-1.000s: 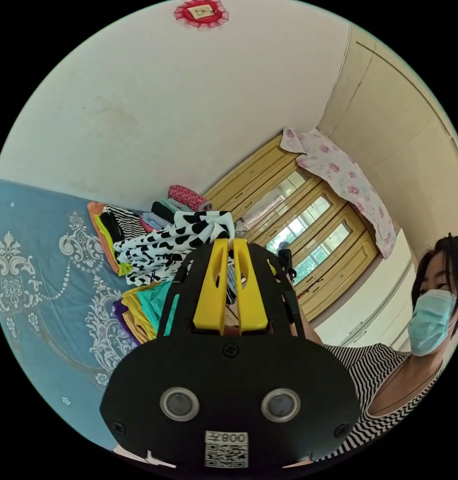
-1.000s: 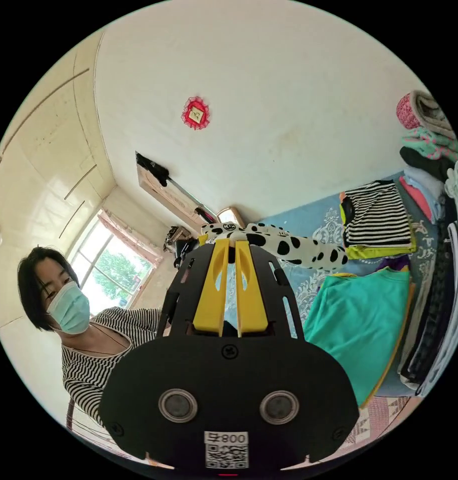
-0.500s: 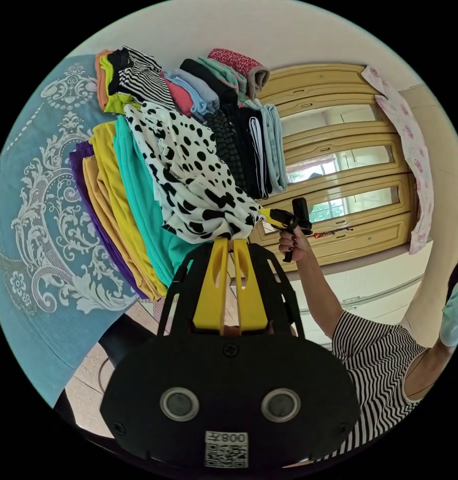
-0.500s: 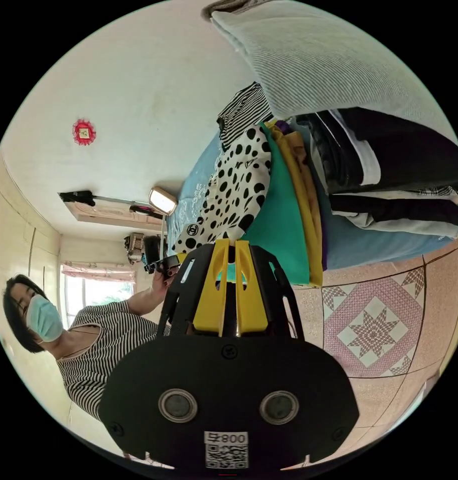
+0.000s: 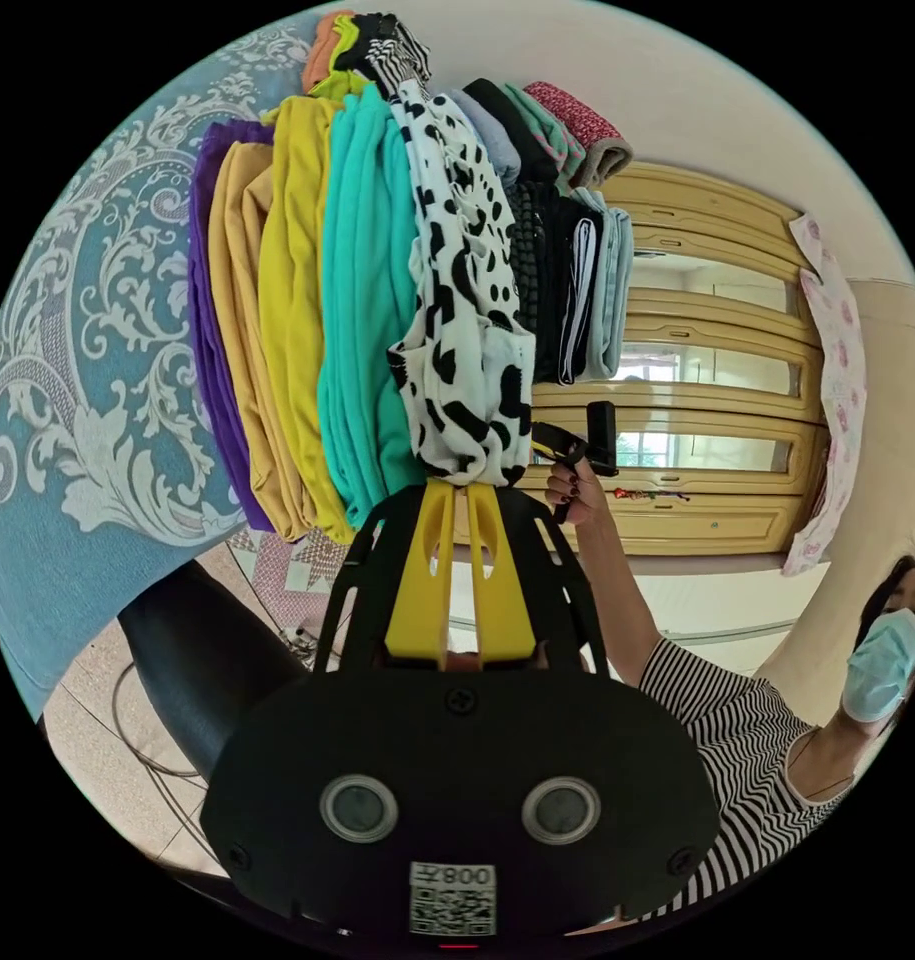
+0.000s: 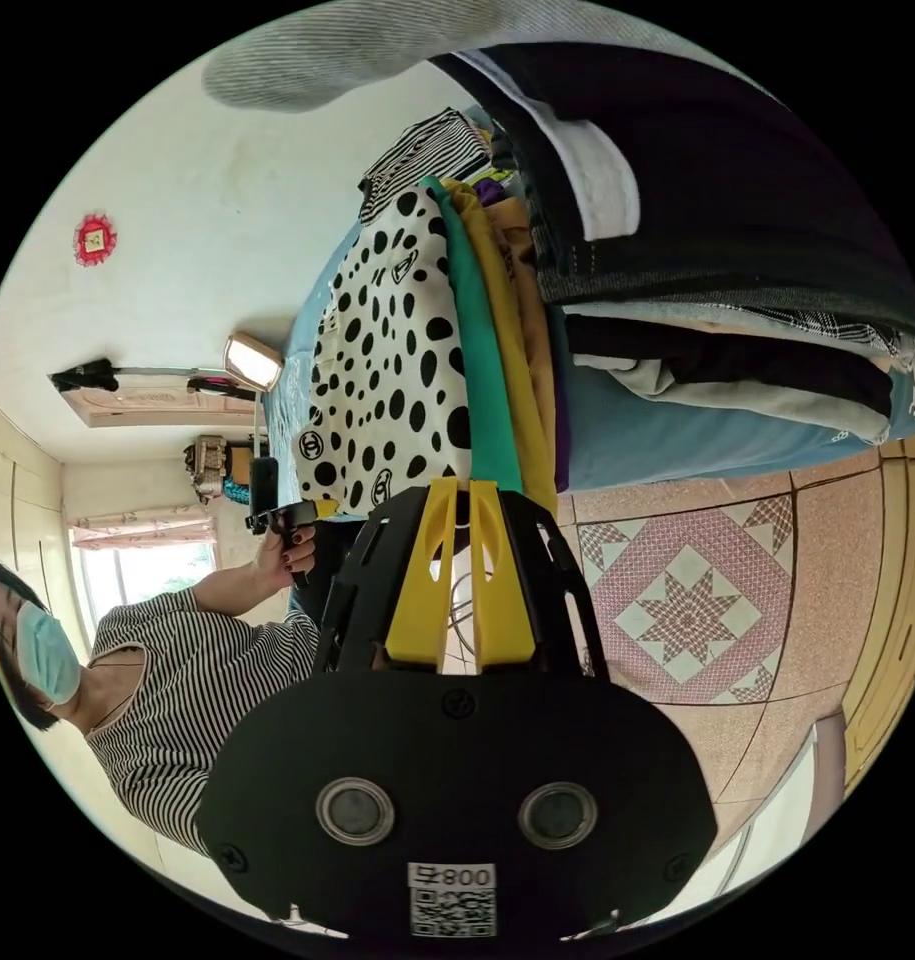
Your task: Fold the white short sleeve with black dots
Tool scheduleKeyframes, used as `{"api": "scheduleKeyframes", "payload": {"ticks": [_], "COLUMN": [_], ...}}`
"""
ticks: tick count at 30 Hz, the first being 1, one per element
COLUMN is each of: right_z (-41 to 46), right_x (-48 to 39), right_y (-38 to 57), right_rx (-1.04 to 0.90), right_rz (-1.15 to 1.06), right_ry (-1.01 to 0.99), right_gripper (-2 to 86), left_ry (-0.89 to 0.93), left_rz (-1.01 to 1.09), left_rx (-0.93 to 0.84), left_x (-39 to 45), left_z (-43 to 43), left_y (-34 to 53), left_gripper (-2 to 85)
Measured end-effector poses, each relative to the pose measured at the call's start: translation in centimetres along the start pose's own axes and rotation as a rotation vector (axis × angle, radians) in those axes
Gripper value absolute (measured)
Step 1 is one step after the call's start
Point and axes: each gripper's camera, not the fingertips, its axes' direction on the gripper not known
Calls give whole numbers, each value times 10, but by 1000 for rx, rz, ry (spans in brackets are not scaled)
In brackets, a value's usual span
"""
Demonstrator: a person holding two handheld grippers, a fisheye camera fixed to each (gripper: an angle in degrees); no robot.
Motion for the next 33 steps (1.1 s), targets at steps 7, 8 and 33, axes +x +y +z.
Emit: {"api": "scheduleKeyframes", "payload": {"ticks": [7,8,33], "right_z": [7,4,164], "right_x": [7,9,-135], "right_y": [5,9,23], "right_rx": [35,61,258], "right_rz": [21,25,-214], "right_ry": [-43,-67,448], "right_gripper": [15,13,1], "left_ry": [-7,-12,-324], "left_rz": [7,31,332], "left_rx": [-23,-10,1], "left_x": [-49,-52,-117], "left_z": [-30,-39,-85], "left_y": [23,26,49], "left_gripper": [5,4,1]}}
